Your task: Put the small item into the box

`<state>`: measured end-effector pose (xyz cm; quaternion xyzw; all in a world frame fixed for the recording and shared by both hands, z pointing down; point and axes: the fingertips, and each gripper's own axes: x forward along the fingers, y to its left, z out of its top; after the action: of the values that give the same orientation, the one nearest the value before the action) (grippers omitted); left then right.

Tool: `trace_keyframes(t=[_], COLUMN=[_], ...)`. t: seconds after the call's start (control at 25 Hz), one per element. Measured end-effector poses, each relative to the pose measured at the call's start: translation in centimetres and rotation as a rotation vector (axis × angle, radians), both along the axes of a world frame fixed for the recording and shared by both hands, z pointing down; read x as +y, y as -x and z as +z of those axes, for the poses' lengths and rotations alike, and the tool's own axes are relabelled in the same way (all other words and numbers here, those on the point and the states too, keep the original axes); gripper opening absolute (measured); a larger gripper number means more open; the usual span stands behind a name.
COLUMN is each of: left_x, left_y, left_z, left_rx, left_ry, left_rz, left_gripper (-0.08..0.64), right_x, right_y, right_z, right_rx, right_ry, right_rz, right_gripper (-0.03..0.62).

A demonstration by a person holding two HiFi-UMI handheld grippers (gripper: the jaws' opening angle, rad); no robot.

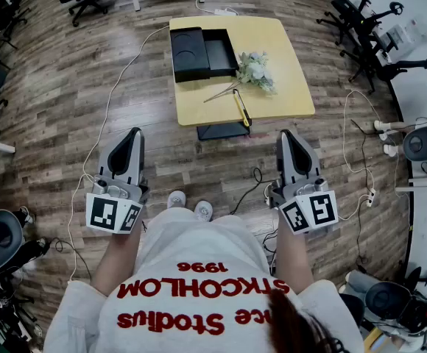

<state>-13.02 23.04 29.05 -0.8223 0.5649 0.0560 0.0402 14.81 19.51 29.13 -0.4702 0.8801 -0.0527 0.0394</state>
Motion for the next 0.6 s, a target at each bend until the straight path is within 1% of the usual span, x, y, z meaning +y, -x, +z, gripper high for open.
trace_keyframes(t=[0.2, 0.44, 0.6], left_x=[0.9, 1.1, 1.5], left_y=[-1.7, -2.9, -3.6], left_z=[0.6, 0.1, -0.3], left_rx=[-0.005, -0.011, -0.016], left_ry=[0.013, 0.009, 0.008], left_rz=[0.007, 0.018, 0.015], left_gripper=[0.005, 0.005, 0.005], right_x=[0.9, 1.4, 2.2], right_y=[-1.1, -1.6, -1.9], right_z=[0.2, -0.4, -0.9], right_rx=[-0.008, 0.0, -0.021], right_ry=[-0.001, -0.018, -0.022], right_rz=[-0.007, -0.013, -0.038], right_gripper=[0.003, 0.003, 0.003])
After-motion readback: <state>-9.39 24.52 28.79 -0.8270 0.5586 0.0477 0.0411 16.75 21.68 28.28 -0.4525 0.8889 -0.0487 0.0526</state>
